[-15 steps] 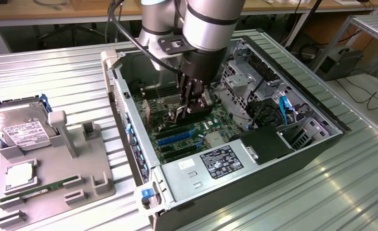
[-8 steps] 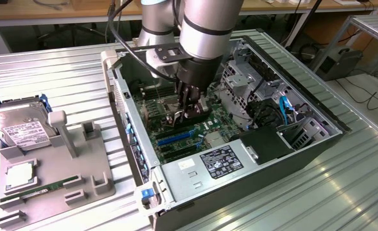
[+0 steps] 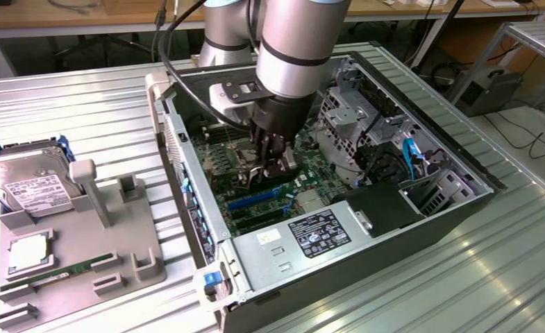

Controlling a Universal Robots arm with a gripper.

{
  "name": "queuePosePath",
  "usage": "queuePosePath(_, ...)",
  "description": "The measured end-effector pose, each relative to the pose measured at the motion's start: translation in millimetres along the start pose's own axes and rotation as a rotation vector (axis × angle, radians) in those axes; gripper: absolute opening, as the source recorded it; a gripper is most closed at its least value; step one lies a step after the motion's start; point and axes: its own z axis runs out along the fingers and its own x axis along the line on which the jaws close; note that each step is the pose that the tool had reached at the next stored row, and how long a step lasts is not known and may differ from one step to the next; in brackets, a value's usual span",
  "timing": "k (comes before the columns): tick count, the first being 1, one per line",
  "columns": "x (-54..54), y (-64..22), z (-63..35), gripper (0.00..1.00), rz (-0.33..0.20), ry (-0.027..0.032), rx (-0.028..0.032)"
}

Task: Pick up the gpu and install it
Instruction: 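Insert the gpu into the slot, then press down on the gpu until it lock into place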

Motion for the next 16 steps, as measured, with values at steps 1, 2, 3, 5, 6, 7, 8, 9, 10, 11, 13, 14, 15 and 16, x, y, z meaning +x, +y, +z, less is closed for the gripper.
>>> queuePosePath(1,0.0,0.2,1.8,0.26,0.0,0.0,0.0)
queuePosePath(2,0.1,0.4,3.7,0.26,0.0,-0.0001,0.0)
queuePosePath(3,0.1,0.7,5.5,0.26,0.0,-0.0001,0.0)
queuePosePath(5,0.3,1.4,10.7,0.26,0.0,-0.0002,0.0001)
queuePosePath(6,0.4,1.4,12.6,0.26,0.0,-0.0001,0.0)
queuePosePath(7,0.4,1.5,14.8,0.26,0.0,-0.0001,0.0)
queuePosePath(8,0.5,1.5,16.4,0.26,0.0,0.0,-0.0003)
queuePosePath(9,0.5,1.5,18.1,0.26,0.0,-0.0001,-0.0003)
queuePosePath(10,0.6,1.5,19.8,0.26,0.0,-0.0001,-0.0006)
queuePosePath(11,0.6,1.4,21.4,0.26,0.0,0.0,-0.0009)
queuePosePath(13,0.7,1.4,24.6,0.26,0.0,-0.0001,-0.0018)
queuePosePath(14,0.7,1.3,25.8,0.26,0.0,-0.0002,-0.003)
queuePosePath(15,0.8,1.3,26.7,0.26,0.0,-0.0003,-0.0052)
queuePosePath(16,0.8,1.2,27.4,0.26,0.0,-0.0005,-0.0084)
